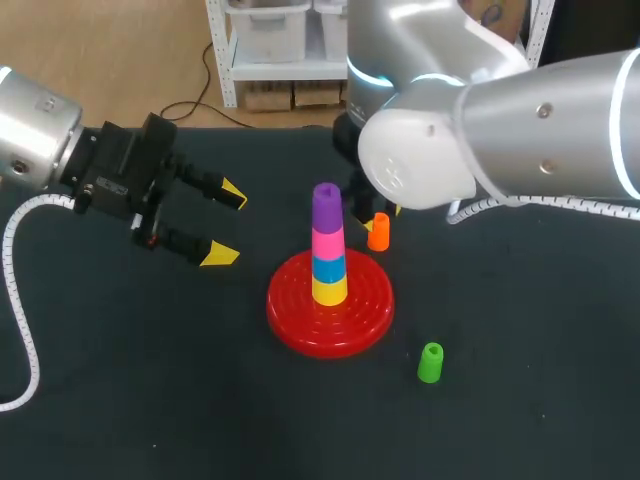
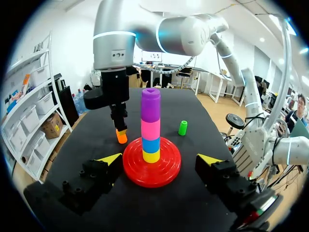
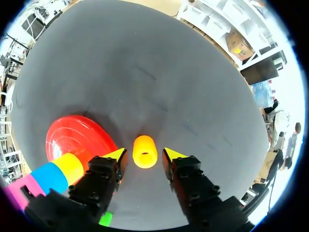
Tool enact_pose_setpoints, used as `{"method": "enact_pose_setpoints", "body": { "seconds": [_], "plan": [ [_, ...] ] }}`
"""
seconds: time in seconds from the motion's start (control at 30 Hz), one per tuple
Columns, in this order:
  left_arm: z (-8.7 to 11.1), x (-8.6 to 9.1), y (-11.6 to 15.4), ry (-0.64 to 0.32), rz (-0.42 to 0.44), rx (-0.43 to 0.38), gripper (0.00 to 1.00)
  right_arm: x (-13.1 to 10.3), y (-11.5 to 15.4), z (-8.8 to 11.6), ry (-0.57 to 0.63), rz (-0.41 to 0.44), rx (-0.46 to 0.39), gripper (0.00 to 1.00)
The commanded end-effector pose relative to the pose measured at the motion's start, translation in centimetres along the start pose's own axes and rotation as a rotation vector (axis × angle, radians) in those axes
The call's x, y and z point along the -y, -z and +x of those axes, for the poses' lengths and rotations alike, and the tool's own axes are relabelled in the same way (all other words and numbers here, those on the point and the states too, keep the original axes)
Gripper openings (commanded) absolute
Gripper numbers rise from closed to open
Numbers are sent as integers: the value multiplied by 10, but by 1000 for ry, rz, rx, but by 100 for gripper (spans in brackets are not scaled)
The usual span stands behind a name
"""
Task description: Pick up and stack the cylinders on the red base in this order: pink,purple,orange,green
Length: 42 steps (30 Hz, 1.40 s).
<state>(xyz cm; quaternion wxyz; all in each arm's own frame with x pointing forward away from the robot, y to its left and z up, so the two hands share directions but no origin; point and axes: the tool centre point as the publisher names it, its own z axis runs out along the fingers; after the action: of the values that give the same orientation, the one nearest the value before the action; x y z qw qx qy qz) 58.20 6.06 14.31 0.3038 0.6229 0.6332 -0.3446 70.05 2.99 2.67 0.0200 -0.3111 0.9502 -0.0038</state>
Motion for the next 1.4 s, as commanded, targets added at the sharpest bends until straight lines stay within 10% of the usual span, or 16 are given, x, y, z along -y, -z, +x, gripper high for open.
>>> {"method": "enact_pose_setpoints", "body": {
  "seconds": [0.03,1.1,1.4],
  "plan": [
    [1,0,0,-3,-1,3,100,0,0,6,-2,4,10,47],
    [1,0,0,-3,-1,3,100,-3,-3,6,5,-2,11,25],
    [1,0,0,-3,-1,3,100,-3,6,7,5,8,19,0]
  ]
}}
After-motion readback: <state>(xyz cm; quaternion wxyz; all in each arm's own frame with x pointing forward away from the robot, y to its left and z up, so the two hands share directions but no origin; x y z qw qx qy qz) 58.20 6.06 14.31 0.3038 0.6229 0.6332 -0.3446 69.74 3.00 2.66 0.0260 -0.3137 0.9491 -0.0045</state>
